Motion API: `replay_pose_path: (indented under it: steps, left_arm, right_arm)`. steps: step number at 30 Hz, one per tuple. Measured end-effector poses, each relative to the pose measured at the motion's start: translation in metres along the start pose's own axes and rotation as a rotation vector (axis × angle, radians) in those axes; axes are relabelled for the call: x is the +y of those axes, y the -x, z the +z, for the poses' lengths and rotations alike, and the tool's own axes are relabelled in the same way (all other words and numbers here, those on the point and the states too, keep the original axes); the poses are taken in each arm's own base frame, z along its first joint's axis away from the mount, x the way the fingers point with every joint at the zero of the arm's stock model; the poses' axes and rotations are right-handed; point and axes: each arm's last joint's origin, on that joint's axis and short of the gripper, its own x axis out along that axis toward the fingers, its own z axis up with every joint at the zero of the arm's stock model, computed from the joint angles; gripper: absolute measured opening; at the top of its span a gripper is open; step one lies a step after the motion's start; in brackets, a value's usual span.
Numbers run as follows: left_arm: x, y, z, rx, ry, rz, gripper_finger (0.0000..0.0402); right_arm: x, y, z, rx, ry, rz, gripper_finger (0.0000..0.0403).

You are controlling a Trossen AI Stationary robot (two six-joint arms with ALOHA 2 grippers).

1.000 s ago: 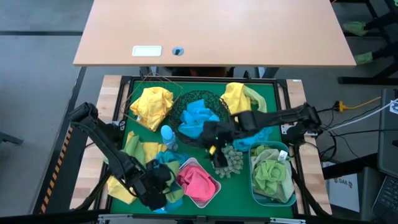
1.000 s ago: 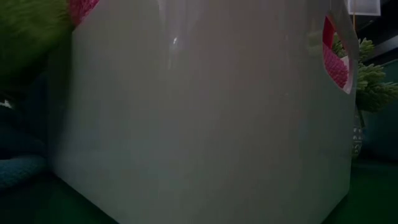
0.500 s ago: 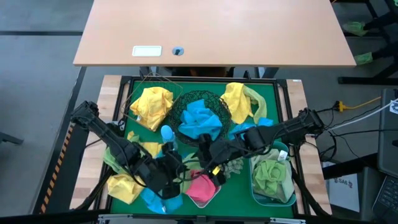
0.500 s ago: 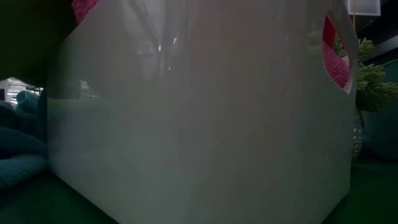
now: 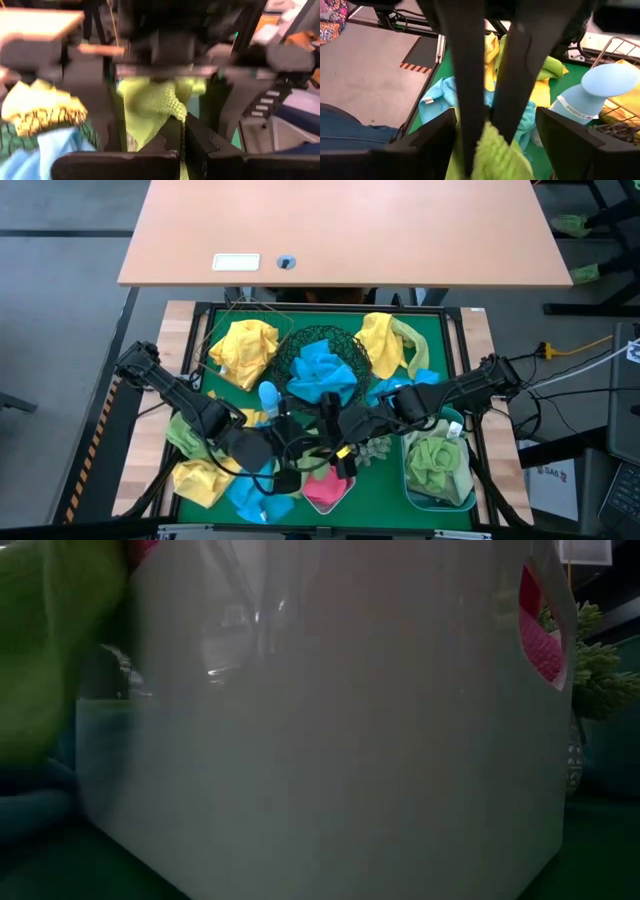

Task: Sort microfiber towel by color & place in baskets
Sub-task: Put the green microfiber cloth into the blue bin

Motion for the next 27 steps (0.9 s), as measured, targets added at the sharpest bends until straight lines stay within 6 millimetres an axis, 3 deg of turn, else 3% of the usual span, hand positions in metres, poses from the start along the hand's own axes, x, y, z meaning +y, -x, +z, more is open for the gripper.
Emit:
replay_pose_path:
  steps: [12,15,19,25,27]
  left_arm:
    - [-0.001,0.019,0.016,-0.137,-0.095,0.075,0.0]
    - [-0.002,0.023,0.016,-0.144,-0.098,0.082,0.0]
    - [-0.002,0.023,0.016,-0.145,-0.097,0.083,0.0]
    - [0.0,0.022,0.017,-0.145,-0.096,0.086,0.0014]
    - [0.001,0.021,0.017,-0.145,-0.092,0.092,0.0025]
  right_arm:
    - [0.0,0.0,-0.004,0.039,-0.065,-0.004,0.027]
    - [0.0,0.0,-0.004,0.038,-0.065,-0.003,0.0253]
    - [0.0,0.0,-0.004,0.038,-0.065,-0.003,0.0187]
    - [0.0,0.0,-0.004,0.042,-0.065,0.015,0.0033]
    - [0.0,0.001,-0.005,0.053,-0.065,0.026,0.0014]
